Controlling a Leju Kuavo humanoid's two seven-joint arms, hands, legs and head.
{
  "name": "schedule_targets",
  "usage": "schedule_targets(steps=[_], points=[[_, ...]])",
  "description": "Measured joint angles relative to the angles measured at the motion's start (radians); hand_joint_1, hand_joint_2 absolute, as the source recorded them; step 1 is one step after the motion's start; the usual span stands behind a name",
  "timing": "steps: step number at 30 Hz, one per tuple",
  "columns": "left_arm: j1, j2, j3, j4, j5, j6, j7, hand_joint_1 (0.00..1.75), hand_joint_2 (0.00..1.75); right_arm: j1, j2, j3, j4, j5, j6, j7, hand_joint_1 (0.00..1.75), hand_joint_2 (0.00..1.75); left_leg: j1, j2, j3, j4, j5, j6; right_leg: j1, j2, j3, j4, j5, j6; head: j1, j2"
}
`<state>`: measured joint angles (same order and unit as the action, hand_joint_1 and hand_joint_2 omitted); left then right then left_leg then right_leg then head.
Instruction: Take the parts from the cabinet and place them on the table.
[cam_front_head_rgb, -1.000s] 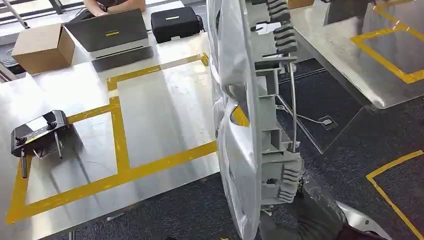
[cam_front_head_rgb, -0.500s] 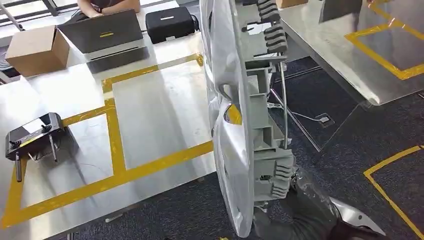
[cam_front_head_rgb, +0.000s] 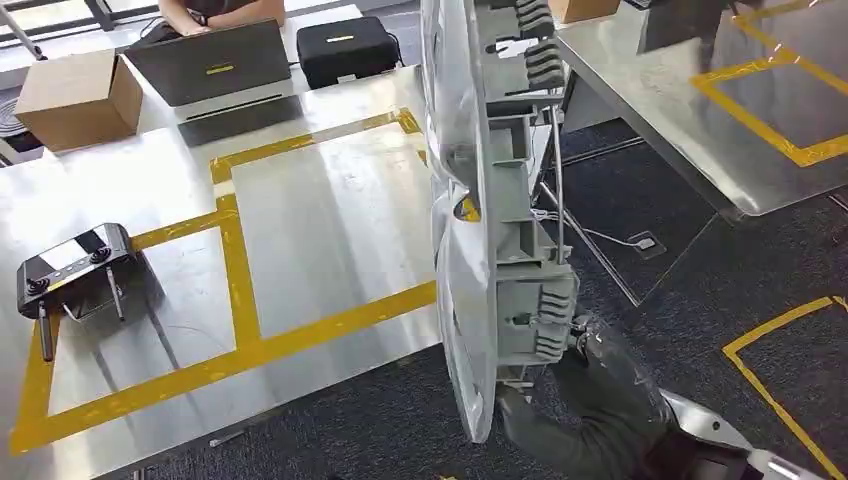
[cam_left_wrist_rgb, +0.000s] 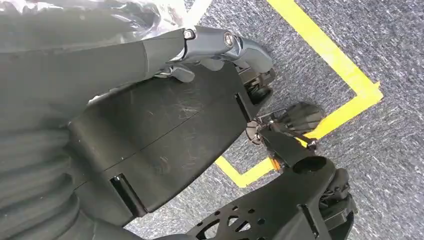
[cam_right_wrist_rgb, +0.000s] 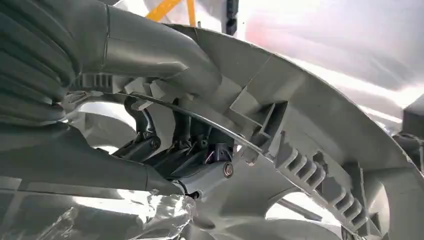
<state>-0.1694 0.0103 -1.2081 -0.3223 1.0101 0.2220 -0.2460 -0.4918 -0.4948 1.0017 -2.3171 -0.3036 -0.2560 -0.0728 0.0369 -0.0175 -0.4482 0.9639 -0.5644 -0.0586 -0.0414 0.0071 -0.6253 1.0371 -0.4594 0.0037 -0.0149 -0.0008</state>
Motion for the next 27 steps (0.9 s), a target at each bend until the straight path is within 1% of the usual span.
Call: schedule_targets(steps=[7, 14, 20, 27], points=[[0.000, 0.000, 0.000, 0.000, 0.001, 0.000, -0.002, 0.00, 1.75, -0.021, 0.000, -0.001, 0.024, 0.006, -0.010, 0.042, 1.75, 1.75, 0.000, 0.000, 0.000, 0.000, -0.001, 0.001, 0.000, 0.000, 0.000, -0.001, 0.000, 0.000, 0.000, 0.000], [-0.002, -0.001, 0.000, 0.000, -0.001, 0.000, 0.003, 0.00, 1.75, -0.091, 0.006, 0.001, 0.055, 0.029, -0.036, 0.100, 1.75, 1.75, 0.000, 0.000, 0.000, 0.001, -0.001, 0.001, 0.000, 0.000, 0.001, -0.001, 0.000, 0.000, 0.000, 0.000], [-0.006, -0.005, -0.001, 0.000, -0.007, -0.001, 0.016, 0.00, 1.75, -0.172, 0.035, 0.019, 0.119, 0.034, -0.036, 0.152, 1.75, 1.75, 0.000, 0.000, 0.000, 0.002, 0.000, 0.002, 0.000, 0.000, 0.001, -0.001, 0.001, 0.001, 0.000, 0.000], [-0.016, -0.008, -0.002, 0.000, -0.026, -0.006, 0.038, 0.00, 1.75, -0.279, 0.097, 0.055, 0.226, 0.036, -0.028, 0.211, 1.75, 1.75, 0.000, 0.000, -0.001, 0.002, 0.000, 0.003, 0.000, 0.000, 0.002, -0.001, 0.001, 0.001, 0.000, 0.000]])
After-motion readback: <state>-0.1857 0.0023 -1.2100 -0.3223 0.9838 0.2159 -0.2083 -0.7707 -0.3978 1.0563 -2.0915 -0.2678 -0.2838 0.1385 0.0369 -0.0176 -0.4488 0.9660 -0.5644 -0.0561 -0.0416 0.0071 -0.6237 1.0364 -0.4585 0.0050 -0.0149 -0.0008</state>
